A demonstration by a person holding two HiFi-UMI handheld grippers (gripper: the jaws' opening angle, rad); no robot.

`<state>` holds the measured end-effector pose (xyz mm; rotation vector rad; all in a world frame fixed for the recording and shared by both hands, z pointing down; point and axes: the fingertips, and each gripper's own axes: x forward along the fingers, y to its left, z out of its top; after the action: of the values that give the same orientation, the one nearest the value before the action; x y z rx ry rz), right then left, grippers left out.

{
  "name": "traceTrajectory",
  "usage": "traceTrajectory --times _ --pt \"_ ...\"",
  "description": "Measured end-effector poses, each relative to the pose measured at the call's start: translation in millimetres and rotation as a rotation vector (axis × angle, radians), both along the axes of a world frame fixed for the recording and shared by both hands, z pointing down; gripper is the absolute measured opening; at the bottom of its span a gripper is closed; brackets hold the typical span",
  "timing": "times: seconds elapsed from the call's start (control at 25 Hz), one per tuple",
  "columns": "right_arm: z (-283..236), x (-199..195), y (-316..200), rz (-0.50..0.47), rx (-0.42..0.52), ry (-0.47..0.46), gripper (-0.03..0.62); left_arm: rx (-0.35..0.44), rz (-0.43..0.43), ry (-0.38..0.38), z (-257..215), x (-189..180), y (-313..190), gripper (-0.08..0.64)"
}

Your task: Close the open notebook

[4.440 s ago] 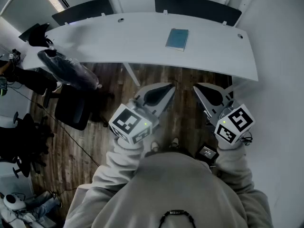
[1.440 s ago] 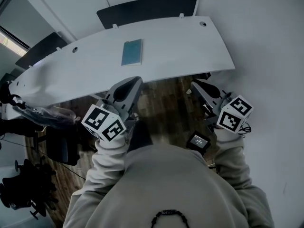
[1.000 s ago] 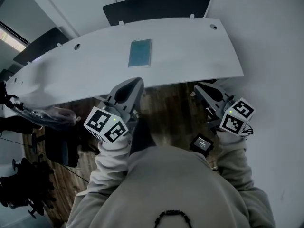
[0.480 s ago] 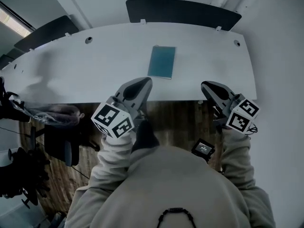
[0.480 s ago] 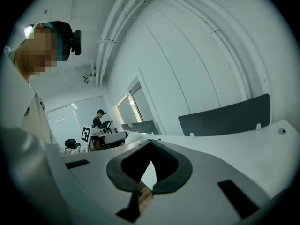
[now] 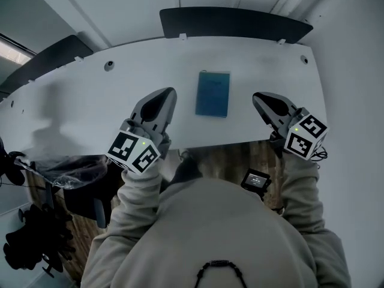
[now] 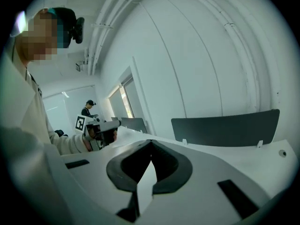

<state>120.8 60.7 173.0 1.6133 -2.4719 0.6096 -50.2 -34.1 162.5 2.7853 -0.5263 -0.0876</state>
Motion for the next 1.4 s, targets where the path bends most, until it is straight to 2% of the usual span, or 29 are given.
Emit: traceTrajectory --times 0.24,0.44,0.6,0.84,0.96,1.08,1.16,1.32,1.4 --pt "11.7 1.6 -44.0 0.067 -0.035 -0.046 0.020 -0.028 0.016 -0.012 10.6 -8.9 -54.0 0.002" --pt "7.3 -6.3 -70.5 0.093 -0.045 -0.027 0.020 -0.066 0.044 0.010 18.2 -11.6 -81.6 0.002" --pt "6.7 -6.8 -78.5 0.111 -0.063 -0.012 0.020 -0.082 0.084 0.020 20.3 -1.8 -87.0 0.002" --pt "21.9 9.5 -93.9 0.155 -0.112 0.045 0.020 -0.043 0.170 0.027 17.9 20.9 -78.4 0.002" --pt "24.4 8.1 -107.0 0.138 -0.111 0.050 0.020 -0.064 0.177 0.023 24.5 27.6 -79.4 0.002" --pt "28.0 0.0 -116.5 0.071 -0.112 0.069 0.020 -0.106 0.162 0.028 29.8 33.4 -82.1 0.002" --pt "28.1 -0.6 -121.8 0.040 -0.104 0.071 0.020 -0.107 0.148 0.013 29.4 38.8 -84.3 0.002" --pt "19.8 3.5 -134.1 0.031 -0.073 -0.036 0.020 -0.087 0.148 -0.016 19.5 49.5 -80.9 0.002" --pt "15.1 6.3 -141.4 0.021 -0.053 -0.051 0.020 -0.072 0.157 -0.037 16.6 59.6 -78.3 0.002"
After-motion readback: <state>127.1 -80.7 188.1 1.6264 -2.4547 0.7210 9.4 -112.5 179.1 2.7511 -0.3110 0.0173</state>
